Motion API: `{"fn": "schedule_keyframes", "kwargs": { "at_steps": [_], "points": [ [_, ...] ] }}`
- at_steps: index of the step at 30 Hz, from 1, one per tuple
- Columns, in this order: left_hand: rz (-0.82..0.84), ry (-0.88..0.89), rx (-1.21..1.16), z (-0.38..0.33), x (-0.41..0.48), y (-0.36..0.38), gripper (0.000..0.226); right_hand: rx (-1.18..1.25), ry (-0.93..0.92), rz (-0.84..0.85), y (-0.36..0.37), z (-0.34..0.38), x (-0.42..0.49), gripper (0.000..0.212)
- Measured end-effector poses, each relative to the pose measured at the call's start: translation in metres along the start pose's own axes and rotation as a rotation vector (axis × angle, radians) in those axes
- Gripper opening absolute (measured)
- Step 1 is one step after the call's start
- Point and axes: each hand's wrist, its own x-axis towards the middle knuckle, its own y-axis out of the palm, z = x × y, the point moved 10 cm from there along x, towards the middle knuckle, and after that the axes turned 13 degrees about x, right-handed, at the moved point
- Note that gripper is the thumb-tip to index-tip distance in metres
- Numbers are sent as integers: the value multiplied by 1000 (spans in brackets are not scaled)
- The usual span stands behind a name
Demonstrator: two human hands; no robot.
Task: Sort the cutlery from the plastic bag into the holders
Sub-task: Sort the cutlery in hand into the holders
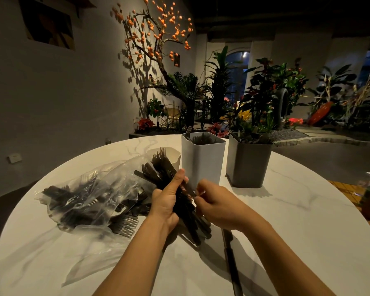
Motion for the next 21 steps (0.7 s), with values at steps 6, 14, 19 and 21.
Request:
{"fn": "schedule_keyframes", "kwargs": {
  "at_steps": [6, 14, 19, 21],
  "points": [
    [35, -41, 9, 4, -2, 4, 15, -353, 166, 20, -32, -27, -10, 37],
    [-8, -71, 43, 8, 3, -4, 17, -445, 373, 65, -40, -70, -13, 33],
    [-14, -71, 70, 9, 5, -7, 21, -487, 359, 25, -30, -66, -5, 34],
    [-23, -70, 71, 10, 6, -9, 22, -498, 363, 33, -21, -65, -3, 35]
  ]
}}
